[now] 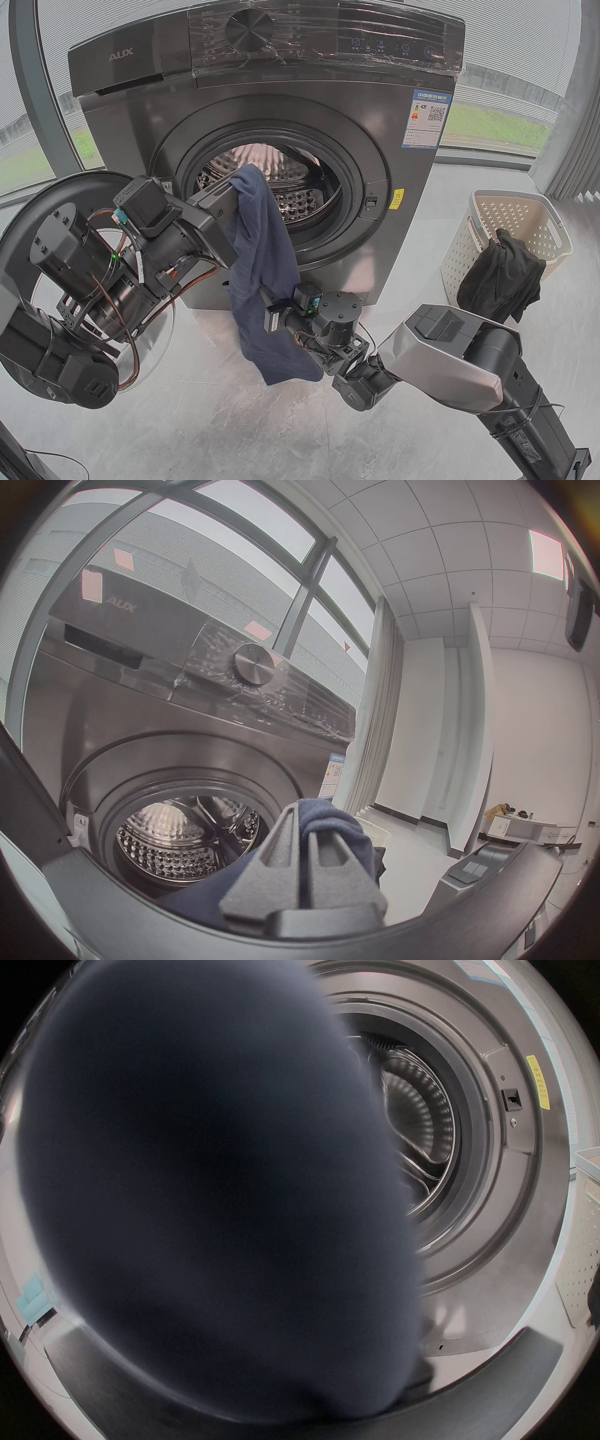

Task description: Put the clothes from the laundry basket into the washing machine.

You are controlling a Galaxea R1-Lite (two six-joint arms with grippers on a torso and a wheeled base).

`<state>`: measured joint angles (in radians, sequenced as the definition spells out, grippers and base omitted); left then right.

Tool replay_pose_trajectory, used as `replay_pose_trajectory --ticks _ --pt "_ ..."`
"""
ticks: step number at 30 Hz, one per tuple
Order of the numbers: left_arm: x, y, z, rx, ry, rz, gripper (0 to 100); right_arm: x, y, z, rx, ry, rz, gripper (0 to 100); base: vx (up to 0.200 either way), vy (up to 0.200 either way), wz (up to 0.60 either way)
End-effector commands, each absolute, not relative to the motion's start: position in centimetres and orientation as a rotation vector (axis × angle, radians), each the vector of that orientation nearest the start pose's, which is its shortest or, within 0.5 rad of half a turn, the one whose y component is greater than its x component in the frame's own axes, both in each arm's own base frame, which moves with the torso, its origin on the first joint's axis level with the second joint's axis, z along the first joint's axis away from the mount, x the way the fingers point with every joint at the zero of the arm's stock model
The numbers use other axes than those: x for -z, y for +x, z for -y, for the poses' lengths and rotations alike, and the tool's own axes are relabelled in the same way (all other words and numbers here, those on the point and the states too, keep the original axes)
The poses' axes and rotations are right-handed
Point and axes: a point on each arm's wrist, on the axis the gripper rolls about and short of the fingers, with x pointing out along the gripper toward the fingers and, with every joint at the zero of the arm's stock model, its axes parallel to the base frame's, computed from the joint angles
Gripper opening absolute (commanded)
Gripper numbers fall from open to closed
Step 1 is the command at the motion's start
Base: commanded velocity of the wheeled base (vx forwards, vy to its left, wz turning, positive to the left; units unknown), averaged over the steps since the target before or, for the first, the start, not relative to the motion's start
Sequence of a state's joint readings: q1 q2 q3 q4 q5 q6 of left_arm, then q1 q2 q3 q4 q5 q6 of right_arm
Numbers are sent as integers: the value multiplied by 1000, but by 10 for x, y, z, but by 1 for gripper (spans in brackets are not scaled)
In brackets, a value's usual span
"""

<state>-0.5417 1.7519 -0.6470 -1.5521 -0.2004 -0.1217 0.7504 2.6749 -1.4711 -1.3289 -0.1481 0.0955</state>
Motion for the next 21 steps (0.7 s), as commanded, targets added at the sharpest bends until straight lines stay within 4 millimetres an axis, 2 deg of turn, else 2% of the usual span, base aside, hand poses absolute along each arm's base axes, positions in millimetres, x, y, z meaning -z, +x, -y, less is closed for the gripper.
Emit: replay_pose_trajectory --ticks 1,3,5,9,15,21 --pt "-211 254 151 735 -187 386 0 -16 372 -335 -595 153 92 0 0 0 0" --pt "-197 271 137 666 -162 341 0 -36 369 -324 -582 162 106 0 0 0 0" --pt "-184 283 128 624 -146 304 0 -49 365 -310 -567 155 94 0 0 0 0" --pt "-155 297 117 583 -106 212 0 -76 361 -280 -522 149 94 0 0 0 0" --pt "-113 297 116 623 -27 69 0 -116 355 -256 -490 163 146 0 0 0 0" --pt "-80 294 106 665 23 -51 0 -133 358 -243 -463 174 184 0 0 0 0"
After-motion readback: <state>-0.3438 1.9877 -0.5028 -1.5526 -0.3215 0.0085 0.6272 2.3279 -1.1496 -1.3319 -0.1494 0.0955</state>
